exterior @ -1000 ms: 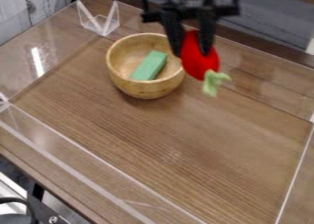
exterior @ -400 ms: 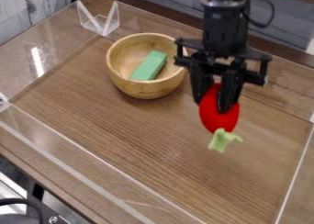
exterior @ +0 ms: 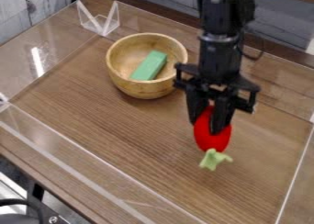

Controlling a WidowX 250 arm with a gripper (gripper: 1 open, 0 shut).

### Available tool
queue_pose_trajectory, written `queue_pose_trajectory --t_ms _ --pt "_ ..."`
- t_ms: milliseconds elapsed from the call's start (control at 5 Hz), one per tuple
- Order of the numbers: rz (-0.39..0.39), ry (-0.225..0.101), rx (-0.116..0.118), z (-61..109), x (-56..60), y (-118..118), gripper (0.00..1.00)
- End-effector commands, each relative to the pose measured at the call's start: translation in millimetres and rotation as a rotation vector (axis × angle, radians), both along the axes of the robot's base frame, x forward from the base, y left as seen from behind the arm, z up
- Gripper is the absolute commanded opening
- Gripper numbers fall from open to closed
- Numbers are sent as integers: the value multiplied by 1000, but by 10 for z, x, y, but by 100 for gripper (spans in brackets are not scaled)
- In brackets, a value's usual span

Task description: Move the red object to the right side of the table

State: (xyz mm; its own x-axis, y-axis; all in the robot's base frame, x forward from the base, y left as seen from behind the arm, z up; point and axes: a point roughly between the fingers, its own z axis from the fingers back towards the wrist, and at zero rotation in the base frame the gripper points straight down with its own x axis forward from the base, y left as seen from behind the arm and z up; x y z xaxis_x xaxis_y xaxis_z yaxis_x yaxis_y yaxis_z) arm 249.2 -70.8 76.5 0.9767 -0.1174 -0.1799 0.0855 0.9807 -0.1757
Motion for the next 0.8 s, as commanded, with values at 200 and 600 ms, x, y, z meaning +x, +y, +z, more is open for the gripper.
queue_pose_trajectory --t_ms 200,600 --pt "-65 -72 -5 -130 68 2 0" --pt "0 -160 21 135 50 -338 0"
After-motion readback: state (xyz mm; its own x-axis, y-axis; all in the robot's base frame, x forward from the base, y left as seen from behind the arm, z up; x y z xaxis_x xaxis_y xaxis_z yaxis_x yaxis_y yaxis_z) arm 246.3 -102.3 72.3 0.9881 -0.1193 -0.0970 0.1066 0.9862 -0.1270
